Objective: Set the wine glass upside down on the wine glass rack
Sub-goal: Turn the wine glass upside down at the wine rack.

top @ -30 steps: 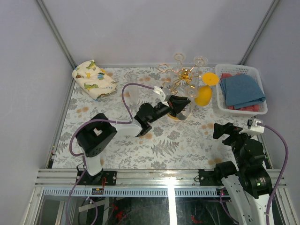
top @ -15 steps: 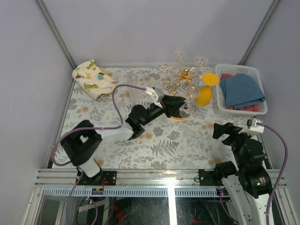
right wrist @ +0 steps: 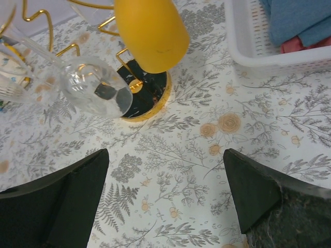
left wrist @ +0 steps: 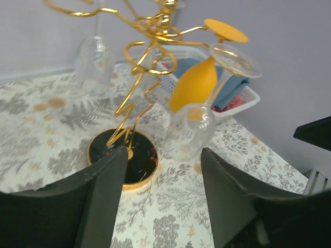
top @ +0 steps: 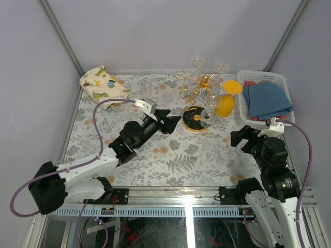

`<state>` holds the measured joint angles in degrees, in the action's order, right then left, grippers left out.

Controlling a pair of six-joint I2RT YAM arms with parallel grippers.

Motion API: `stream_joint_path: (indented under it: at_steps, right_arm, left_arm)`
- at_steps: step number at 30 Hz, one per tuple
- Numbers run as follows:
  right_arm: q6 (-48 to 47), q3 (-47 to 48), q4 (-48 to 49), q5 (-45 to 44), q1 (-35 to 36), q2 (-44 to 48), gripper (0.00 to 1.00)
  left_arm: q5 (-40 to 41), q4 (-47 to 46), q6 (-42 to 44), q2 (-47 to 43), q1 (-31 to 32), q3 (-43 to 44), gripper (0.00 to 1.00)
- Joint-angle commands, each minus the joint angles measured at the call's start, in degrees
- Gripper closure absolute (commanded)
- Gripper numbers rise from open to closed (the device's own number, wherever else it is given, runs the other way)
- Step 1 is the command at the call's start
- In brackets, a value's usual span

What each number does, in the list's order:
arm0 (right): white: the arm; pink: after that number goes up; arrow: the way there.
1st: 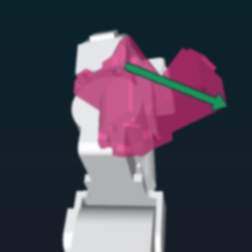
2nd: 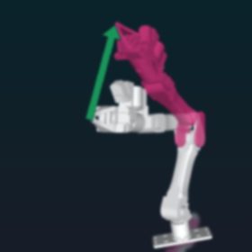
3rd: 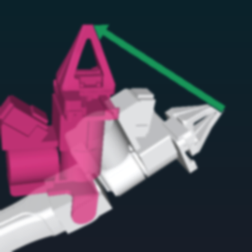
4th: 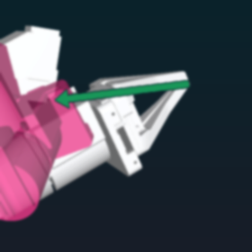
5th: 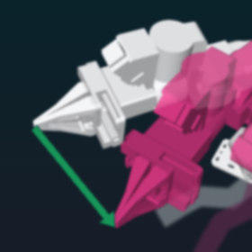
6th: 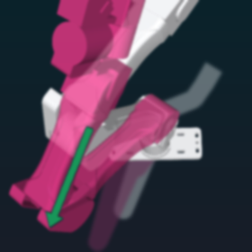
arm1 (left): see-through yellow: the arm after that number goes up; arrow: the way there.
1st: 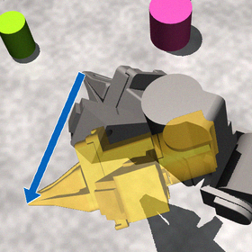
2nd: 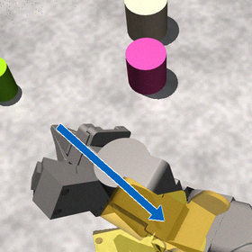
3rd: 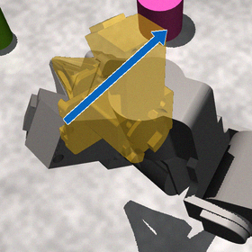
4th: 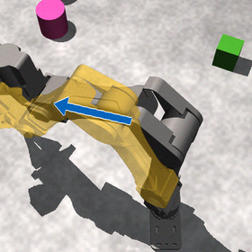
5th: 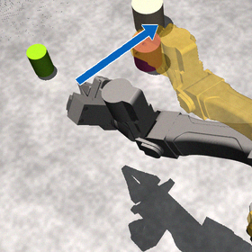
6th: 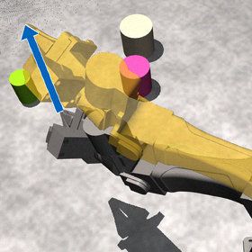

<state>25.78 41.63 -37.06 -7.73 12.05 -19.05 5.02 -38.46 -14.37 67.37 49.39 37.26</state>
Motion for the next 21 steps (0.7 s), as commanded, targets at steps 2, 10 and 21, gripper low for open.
stream_joint_path:
  at_steps: [2, 10, 21]
  right_arm:
    - [3.09, 3.40, 2.62, 6.59, 0.25, -1.49, 0.01]
    - [4.83, -1.18, 11.98, 20.03, 0.22, -2.01, 0.01]
    - [9.98, -8.12, 20.04, 22.66, 0.26, -2.47, 0.01]
  left_arm:
    - [8.77, 21.14, -1.89, -6.85, -0.51, 1.20, 0.37]
    - [13.68, 35.12, -3.32, -12.49, -0.58, 1.78, 0.24]
    - [17.20, 54.67, -6.68, -10.33, -0.65, 10.28, 0.00]
